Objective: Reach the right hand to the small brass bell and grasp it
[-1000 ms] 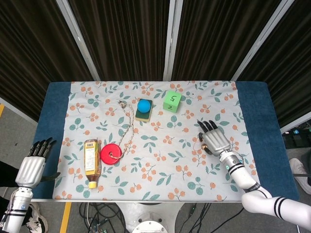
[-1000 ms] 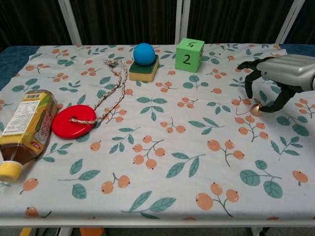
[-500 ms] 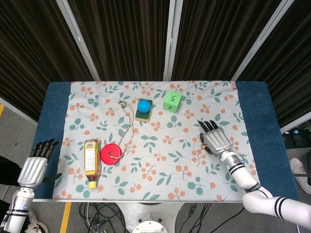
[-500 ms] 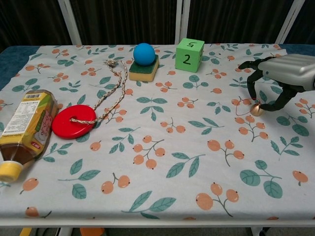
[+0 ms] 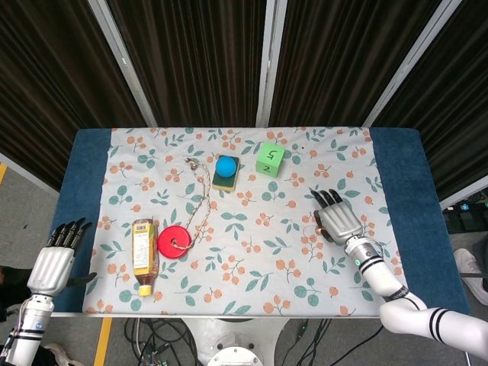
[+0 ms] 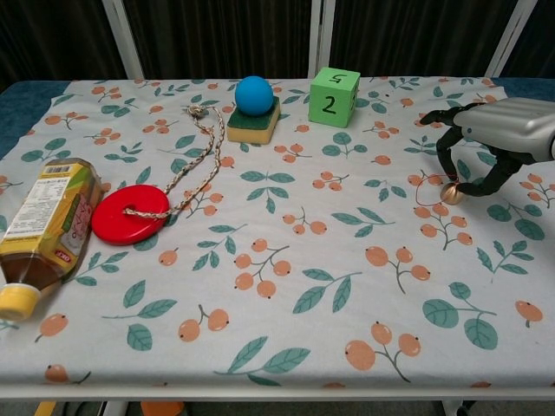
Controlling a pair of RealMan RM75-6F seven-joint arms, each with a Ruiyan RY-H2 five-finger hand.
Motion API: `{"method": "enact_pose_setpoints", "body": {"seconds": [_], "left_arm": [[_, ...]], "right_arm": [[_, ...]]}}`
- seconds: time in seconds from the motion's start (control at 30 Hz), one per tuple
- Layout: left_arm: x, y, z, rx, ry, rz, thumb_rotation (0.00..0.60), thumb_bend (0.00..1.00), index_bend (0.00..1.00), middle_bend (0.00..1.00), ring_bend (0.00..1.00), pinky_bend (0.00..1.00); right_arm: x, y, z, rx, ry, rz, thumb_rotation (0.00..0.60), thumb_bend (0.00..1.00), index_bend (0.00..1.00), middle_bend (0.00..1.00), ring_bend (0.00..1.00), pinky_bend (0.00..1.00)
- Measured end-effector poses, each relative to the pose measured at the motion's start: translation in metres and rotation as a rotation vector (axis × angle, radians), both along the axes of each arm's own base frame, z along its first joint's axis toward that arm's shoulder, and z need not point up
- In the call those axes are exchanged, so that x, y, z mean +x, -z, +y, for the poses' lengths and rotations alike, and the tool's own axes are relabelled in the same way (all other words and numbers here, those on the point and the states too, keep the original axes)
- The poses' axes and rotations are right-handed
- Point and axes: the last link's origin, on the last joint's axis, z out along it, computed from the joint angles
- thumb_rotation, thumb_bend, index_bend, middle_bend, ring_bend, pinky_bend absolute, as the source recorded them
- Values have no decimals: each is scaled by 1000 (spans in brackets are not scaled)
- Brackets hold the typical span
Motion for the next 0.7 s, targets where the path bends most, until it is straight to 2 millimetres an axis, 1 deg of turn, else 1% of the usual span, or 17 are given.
{"method": "enact_pose_setpoints", "body": {"seconds": [0.5,0.7], "left_arm": [[-1,1,0,-4,-5,-1,600,0,0,0,0,7],[-2,1,-1,-3,-7,-2,600,0,0,0,0,7]], "right_arm": [[-2,0,-1,-2,8,4,600,298,602,61,0,0],[-1,0,-2,-6,6,-1,600,362,637,71,0,0]]}}
